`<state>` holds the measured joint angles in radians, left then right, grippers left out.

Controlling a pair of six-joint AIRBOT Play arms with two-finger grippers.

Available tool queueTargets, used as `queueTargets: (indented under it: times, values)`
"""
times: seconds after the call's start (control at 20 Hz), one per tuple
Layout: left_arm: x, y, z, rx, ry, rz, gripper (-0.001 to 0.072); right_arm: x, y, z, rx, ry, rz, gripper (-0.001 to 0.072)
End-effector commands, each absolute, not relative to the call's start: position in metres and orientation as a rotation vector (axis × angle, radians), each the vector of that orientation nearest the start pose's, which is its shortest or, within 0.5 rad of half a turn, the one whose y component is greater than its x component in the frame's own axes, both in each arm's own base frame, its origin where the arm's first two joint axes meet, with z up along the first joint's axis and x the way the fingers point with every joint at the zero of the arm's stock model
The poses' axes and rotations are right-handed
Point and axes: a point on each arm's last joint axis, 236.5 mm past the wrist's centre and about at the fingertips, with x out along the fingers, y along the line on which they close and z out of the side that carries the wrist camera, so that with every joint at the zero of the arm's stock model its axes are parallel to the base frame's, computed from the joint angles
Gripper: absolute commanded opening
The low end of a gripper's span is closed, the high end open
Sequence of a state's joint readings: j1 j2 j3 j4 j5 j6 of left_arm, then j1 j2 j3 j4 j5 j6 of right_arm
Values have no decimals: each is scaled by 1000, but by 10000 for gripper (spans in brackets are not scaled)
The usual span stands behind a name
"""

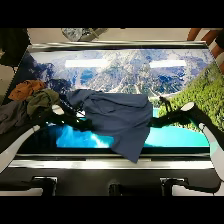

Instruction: Fold the shirts.

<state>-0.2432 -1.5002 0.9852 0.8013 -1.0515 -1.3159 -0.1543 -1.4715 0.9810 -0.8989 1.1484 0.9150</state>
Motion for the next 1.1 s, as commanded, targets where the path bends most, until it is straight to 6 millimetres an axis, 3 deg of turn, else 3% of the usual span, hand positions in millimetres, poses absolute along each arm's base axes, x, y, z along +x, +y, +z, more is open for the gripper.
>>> queueTargets:
  times: [0.0,0.05,0.15,0.2,0.25,0.3,0.35,0.4,0.45,0.5,0.6,0.7,0.8,0.9,1.05]
  values:
    - [352,-184,11,-157,1330,-552,24,393,70,23,-40,1102,668,44]
    - [368,-176,65,-96,1193,-548,25,409,62,80,-164,958,647,44]
    - [384,-164,217,-57,816,-550,26,421,48,237,-365,574,501,44]
    - [377,-157,294,-54,626,-544,26,407,45,317,-430,376,416,45]
    - [358,-150,373,-78,428,-531,27,378,42,395,-485,175,329,45]
    - [331,-144,438,-94,256,-530,27,343,40,454,-524,13,251,45]
    - [299,-139,489,-93,112,-542,28,301,40,501,-544,-130,183,45]
    - [265,-137,526,-90,6,-561,28,267,40,530,-526,-226,141,45]
    - [238,-136,548,-90,-63,-582,28,239,42,544,-504,-276,122,45]
    - [221,-135,557,-93,-95,-594,28,221,43,546,-482,-280,118,45]
    - [210,-132,557,-119,-93,-587,28,206,43,536,-440,-235,123,45]
    - [217,-126,549,-109,-72,-555,28,205,40,525,-448,-186,119,45]
    - [238,-125,528,-98,-4,-530,28,213,36,511,-448,-124,120,45]
    - [270,-130,489,-95,123,-520,28,236,32,482,-427,-1,143,44]
    - [341,-141,389,-108,399,-500,28,301,28,391,-392,357,247,45]
